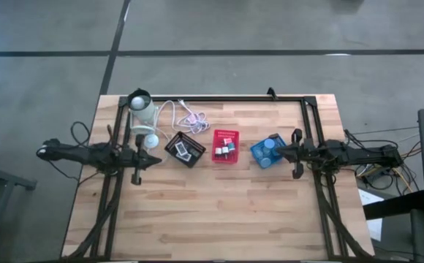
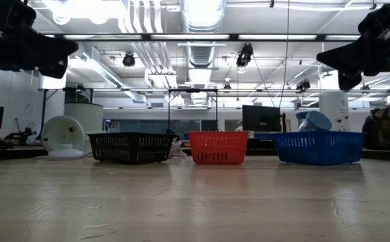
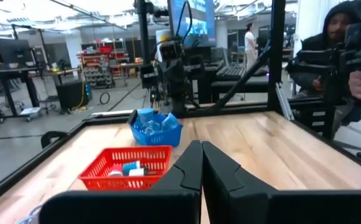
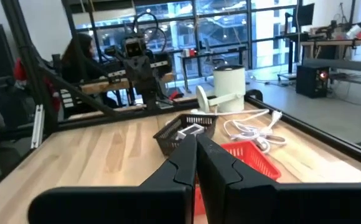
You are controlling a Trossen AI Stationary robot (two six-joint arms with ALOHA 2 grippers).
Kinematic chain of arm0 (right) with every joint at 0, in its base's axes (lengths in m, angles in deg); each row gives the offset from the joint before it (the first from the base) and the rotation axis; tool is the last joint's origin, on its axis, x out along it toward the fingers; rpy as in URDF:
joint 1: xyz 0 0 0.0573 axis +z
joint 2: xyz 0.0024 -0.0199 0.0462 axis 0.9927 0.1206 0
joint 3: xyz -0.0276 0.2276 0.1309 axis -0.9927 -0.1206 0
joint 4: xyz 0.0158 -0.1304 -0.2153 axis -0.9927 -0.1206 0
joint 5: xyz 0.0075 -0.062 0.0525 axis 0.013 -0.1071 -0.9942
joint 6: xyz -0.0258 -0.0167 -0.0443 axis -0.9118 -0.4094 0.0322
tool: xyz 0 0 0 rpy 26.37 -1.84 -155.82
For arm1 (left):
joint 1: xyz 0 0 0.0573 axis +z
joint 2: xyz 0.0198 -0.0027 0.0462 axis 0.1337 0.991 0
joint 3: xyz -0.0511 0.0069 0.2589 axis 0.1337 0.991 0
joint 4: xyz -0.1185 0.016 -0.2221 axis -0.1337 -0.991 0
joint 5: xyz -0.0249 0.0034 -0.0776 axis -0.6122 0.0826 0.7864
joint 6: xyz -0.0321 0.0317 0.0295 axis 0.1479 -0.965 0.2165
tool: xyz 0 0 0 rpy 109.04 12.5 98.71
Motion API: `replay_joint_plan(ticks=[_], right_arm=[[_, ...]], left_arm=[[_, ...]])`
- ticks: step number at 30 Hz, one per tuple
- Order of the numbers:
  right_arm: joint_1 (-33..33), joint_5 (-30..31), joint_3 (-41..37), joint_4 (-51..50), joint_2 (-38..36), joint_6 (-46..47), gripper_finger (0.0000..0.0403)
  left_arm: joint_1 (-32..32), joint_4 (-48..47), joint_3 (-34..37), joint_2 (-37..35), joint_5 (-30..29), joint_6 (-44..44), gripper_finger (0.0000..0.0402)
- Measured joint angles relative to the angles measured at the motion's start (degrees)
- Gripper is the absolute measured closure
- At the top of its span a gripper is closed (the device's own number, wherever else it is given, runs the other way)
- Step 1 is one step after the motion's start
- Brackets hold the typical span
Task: Pick & Place Office items
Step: Return to Home Position
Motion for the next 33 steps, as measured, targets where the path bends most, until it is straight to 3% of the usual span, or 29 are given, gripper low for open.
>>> replay_joint_plan(ticks=[33], right_arm=[[0.02,1.72,0.00,0.07,-0.02,-1.48,0.0395]], left_arm=[[-0.02,1.25,0.11,0.00,0.78,-0.24,0.0398]])
